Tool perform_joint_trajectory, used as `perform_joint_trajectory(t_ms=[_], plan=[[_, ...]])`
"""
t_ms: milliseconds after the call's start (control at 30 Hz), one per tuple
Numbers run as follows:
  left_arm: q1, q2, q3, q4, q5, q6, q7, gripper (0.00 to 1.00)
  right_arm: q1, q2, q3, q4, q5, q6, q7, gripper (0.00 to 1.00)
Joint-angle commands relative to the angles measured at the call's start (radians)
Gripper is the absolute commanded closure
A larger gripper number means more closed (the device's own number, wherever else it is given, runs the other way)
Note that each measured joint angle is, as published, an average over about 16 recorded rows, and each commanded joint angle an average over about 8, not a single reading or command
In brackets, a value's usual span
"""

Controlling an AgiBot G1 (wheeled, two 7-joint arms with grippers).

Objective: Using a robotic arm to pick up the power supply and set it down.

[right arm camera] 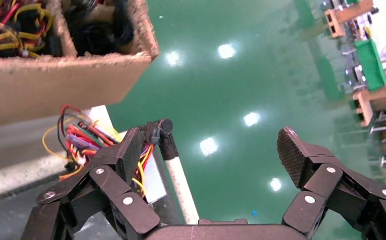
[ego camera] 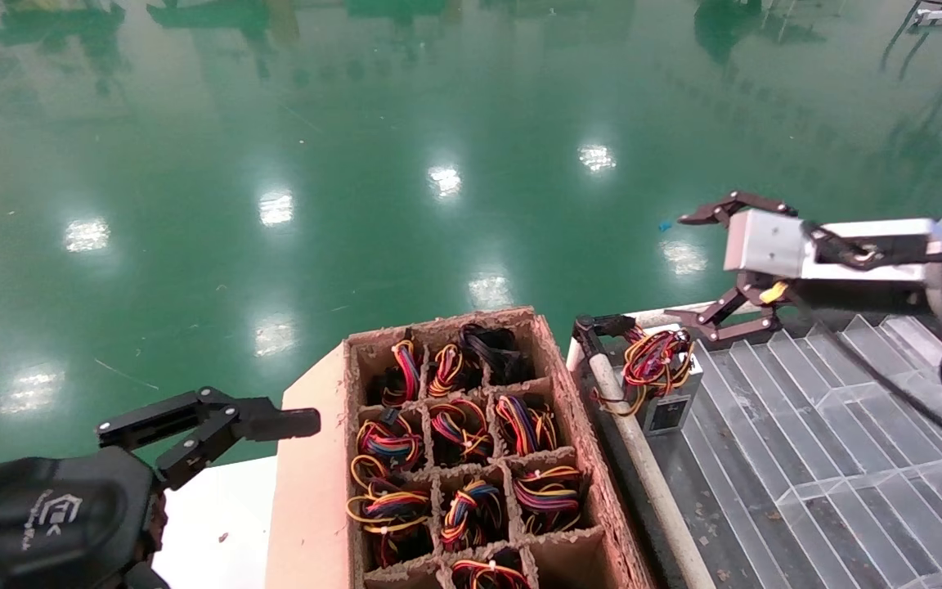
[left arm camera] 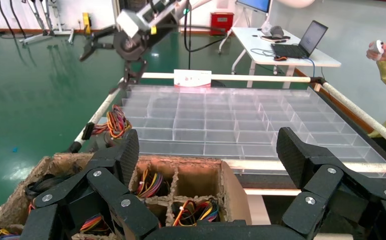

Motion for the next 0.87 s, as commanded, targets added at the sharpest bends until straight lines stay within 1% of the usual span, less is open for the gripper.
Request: perform_joint_trajectory(t_ms=[33, 767, 867], plan=[[0.0, 0.0, 0.0, 0.0, 0.0, 0.0, 0.0, 0.0, -0.008, 0.004, 0.003, 0.009, 0.011, -0.004, 0.009, 0.0], [0.0, 0.0, 0.0, 0.0, 0.0, 0.0, 0.0, 0.0, -0.272, 0.109, 0.084, 0.306, 0.329, -0.098, 0.28, 0.0], [0.0, 0.0, 0.0, 0.0, 0.0, 0.0, 0.0, 0.0, -0.29, 0.116, 0.089, 0.326, 0.35, -0.104, 0.299, 0.0]])
